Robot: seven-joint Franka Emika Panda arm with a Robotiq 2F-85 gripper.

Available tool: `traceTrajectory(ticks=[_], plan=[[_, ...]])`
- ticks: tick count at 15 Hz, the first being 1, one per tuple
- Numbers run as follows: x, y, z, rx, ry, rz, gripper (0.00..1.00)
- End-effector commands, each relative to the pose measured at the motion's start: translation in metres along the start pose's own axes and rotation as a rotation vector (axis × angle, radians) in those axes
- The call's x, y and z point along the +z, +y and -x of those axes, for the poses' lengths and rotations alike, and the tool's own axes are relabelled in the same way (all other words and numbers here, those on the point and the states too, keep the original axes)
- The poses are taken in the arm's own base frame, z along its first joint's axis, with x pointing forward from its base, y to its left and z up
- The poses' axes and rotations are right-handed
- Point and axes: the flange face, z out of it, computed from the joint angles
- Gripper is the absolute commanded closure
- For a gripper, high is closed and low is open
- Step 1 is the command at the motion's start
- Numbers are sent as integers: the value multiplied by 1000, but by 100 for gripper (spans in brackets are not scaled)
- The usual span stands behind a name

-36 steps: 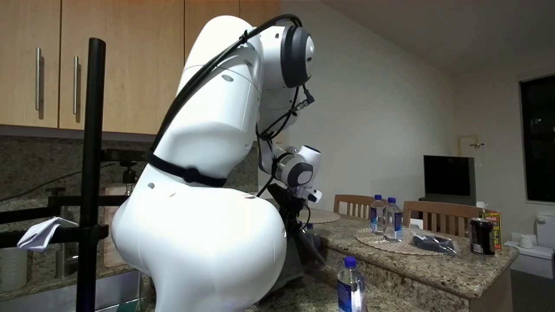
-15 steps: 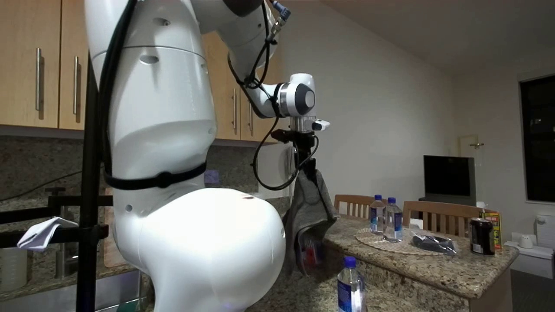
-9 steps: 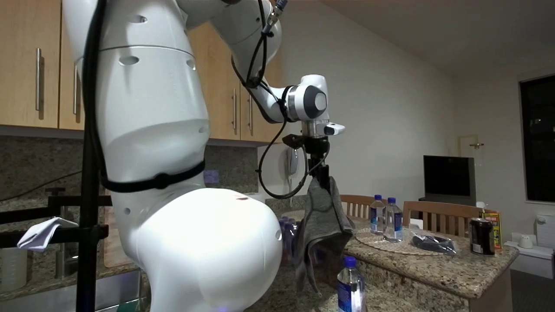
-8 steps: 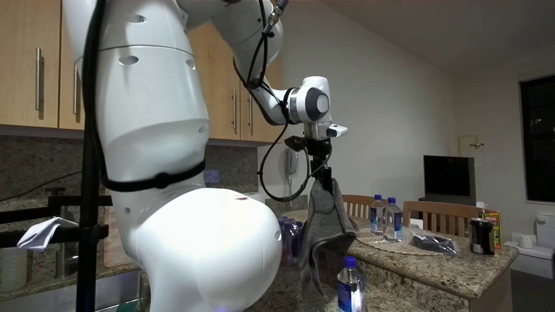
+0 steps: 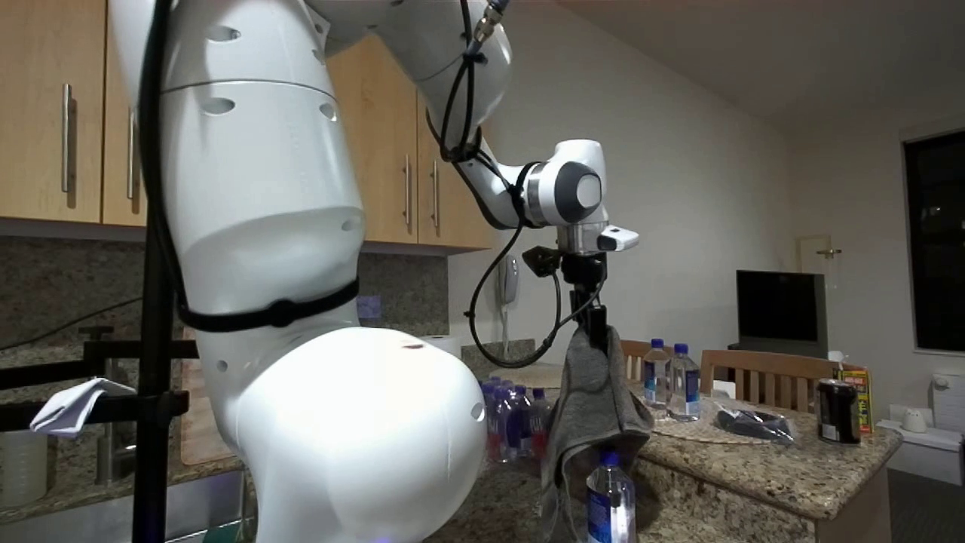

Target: Put the towel on the bottle to the right

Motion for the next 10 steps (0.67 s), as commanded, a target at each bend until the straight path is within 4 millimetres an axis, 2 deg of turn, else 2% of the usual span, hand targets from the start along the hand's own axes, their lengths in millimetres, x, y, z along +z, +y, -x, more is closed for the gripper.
traceTrajectory(ticks=[1, 4, 10], plan=[[-13, 24, -14, 55, 33, -32, 90], [-7, 36, -25, 88, 15, -29, 91], [7, 61, -34, 143, -20, -16, 91]])
